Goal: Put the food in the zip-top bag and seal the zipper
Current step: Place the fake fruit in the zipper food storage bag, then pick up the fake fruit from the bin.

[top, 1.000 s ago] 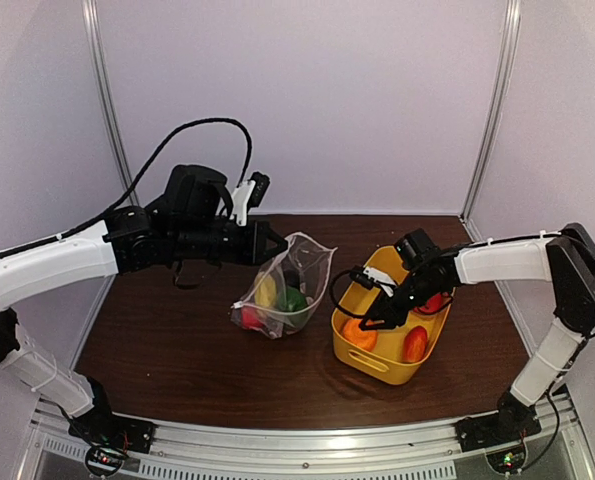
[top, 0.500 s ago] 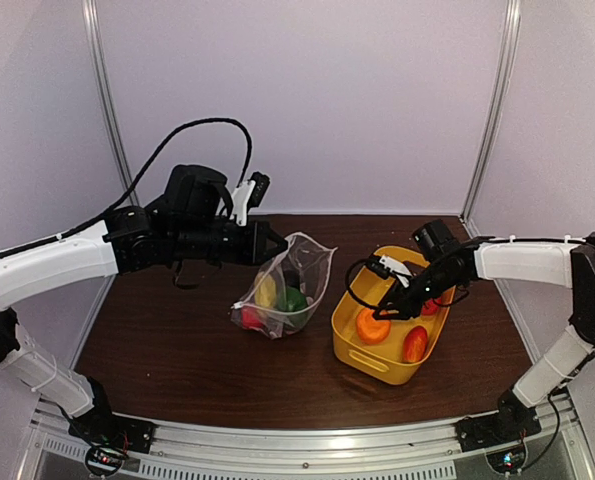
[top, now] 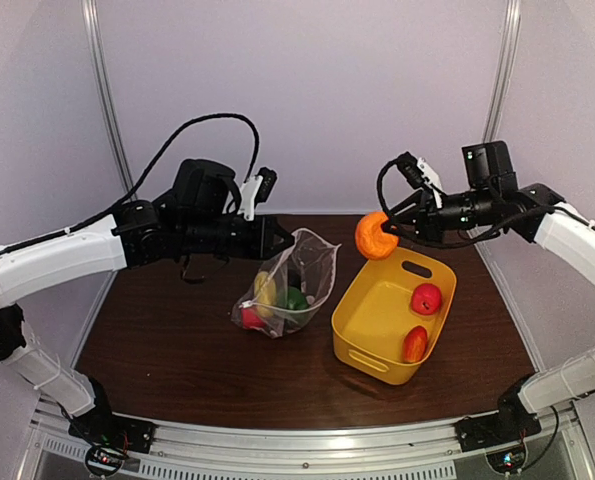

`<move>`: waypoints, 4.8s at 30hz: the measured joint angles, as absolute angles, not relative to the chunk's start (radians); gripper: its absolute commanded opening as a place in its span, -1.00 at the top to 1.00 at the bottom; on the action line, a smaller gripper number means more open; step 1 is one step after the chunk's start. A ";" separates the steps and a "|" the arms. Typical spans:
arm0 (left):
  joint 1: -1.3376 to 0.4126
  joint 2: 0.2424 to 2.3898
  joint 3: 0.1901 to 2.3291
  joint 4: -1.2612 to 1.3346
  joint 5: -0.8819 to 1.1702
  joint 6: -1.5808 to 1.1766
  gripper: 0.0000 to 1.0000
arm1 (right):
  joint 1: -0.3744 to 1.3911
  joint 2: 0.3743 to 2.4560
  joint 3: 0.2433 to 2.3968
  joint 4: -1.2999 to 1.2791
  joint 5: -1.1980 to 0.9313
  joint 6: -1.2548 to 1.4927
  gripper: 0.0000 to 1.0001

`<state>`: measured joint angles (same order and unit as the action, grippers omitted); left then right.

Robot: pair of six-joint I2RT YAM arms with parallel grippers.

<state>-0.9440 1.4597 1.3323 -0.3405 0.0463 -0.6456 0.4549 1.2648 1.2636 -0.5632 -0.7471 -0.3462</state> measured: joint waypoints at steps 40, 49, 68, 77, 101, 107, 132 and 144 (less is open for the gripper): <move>-0.944 1.458 1.347 -0.346 0.036 -0.668 1.00 | 0.916 1.589 1.526 -0.609 -0.300 -0.453 0.22; -0.944 1.423 1.333 -0.348 -0.007 -0.667 1.00 | 0.936 1.589 1.509 -0.607 -0.209 -0.479 -0.08; -0.941 1.424 1.303 -0.342 -0.014 -0.661 1.00 | 0.714 1.301 1.303 -0.534 -0.274 -0.470 -0.11; -0.941 1.426 1.303 -0.340 -0.007 -0.660 1.00 | 0.545 1.296 1.150 -0.539 -0.291 -0.478 -0.12; -0.937 1.428 1.297 -0.337 0.025 -0.656 1.00 | 0.418 1.489 1.178 -0.783 -0.178 -0.577 -0.29; -0.937 1.428 1.285 -0.329 0.033 -0.657 1.00 | 0.403 1.534 1.178 -0.802 -0.143 -0.573 -0.35; -0.937 1.432 1.265 -0.306 0.050 -0.657 1.00 | 0.356 1.683 1.184 -0.815 0.021 -0.509 -0.33; -0.937 1.432 1.252 -0.292 0.050 -0.657 1.00 | 0.347 1.710 1.206 -0.815 0.007 -0.483 -0.03</move>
<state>-0.9375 1.4322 1.2518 -0.2924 0.0502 -0.6575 0.3466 1.7096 1.2064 -0.8150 0.0074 -0.4831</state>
